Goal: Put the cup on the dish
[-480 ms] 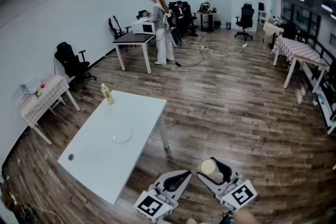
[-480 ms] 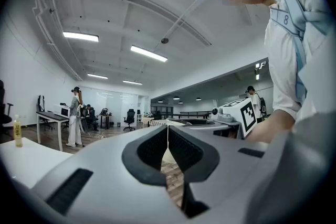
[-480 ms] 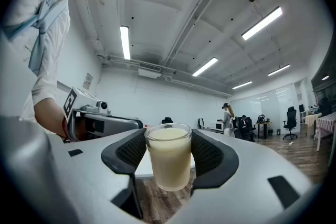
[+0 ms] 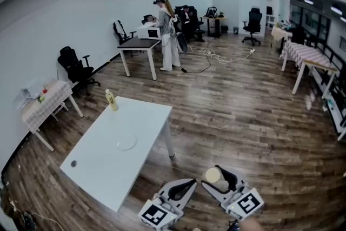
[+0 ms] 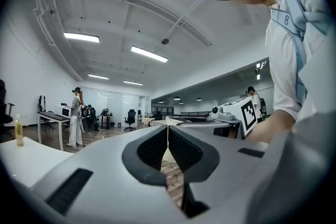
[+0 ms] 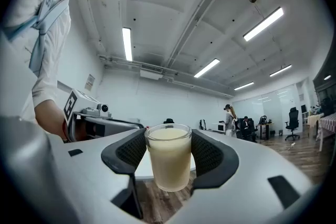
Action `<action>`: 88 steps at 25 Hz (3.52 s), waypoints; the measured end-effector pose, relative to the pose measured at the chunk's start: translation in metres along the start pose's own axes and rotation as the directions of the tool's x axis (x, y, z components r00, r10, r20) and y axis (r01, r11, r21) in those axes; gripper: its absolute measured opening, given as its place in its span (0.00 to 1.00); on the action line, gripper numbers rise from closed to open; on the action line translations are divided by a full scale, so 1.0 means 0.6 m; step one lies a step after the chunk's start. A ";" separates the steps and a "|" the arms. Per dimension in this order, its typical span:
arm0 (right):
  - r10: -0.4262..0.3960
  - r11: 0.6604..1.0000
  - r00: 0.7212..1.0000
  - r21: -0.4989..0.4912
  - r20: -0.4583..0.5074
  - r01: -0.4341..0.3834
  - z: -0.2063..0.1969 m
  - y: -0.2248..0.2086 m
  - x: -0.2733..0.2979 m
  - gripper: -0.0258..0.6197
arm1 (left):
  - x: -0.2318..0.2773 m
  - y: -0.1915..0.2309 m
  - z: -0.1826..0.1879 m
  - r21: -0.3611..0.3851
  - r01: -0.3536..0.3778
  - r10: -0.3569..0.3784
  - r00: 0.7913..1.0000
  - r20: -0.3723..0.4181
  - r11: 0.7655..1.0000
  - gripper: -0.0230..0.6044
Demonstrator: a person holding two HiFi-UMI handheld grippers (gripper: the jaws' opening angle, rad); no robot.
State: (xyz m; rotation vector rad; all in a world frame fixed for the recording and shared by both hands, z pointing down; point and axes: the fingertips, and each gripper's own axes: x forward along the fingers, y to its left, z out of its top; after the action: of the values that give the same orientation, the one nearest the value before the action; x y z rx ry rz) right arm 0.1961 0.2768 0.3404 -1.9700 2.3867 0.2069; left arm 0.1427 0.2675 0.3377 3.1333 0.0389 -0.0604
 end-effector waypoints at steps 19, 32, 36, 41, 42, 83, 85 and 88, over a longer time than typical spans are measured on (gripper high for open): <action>0.054 0.998 0.998 0.011 0.027 -0.055 0.018 0.029 0.008 0.48 | -0.010 -0.001 0.003 0.001 -0.022 0.022 1.000 0.006 1.000 0.05; 0.058 0.998 0.998 0.000 0.012 -0.058 0.014 0.032 0.030 0.48 | -0.012 0.018 0.000 -0.004 -0.011 0.011 1.000 0.004 1.000 0.05; 0.067 0.998 0.998 -0.001 0.000 -0.067 0.007 0.035 0.047 0.48 | -0.016 0.035 -0.003 -0.002 -0.013 0.013 1.000 0.000 1.000 0.05; 0.074 0.997 0.997 -0.001 -0.017 -0.074 -0.003 0.040 0.073 0.48 | -0.027 0.059 -0.007 -0.004 -0.017 0.017 1.000 -0.001 1.000 0.05; 0.076 0.997 0.997 0.000 -0.020 -0.077 -0.005 0.040 0.081 0.48 | -0.029 0.066 -0.007 -0.008 -0.020 0.020 1.000 0.001 1.000 0.05; 0.298 0.952 0.952 0.090 -0.070 -0.291 -0.078 0.211 0.597 0.48 | -0.333 0.527 -0.013 -0.063 -0.273 0.273 0.962 0.004 0.960 0.05; 0.309 0.949 0.948 0.090 -0.072 -0.302 -0.081 0.210 0.611 0.48 | -0.334 0.537 -0.018 -0.071 -0.278 0.279 0.960 0.002 0.958 0.05; 0.336 0.940 0.940 0.095 -0.067 -0.329 -0.085 0.204 0.630 0.48 | -0.325 0.552 -0.029 -0.079 -0.289 0.289 0.957 -0.006 0.954 0.05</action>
State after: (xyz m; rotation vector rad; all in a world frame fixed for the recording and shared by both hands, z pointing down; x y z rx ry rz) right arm 0.0061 -0.0756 0.3569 -1.5578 2.7211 0.0356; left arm -0.0433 -0.0684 0.3647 3.0218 -0.4066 -0.0638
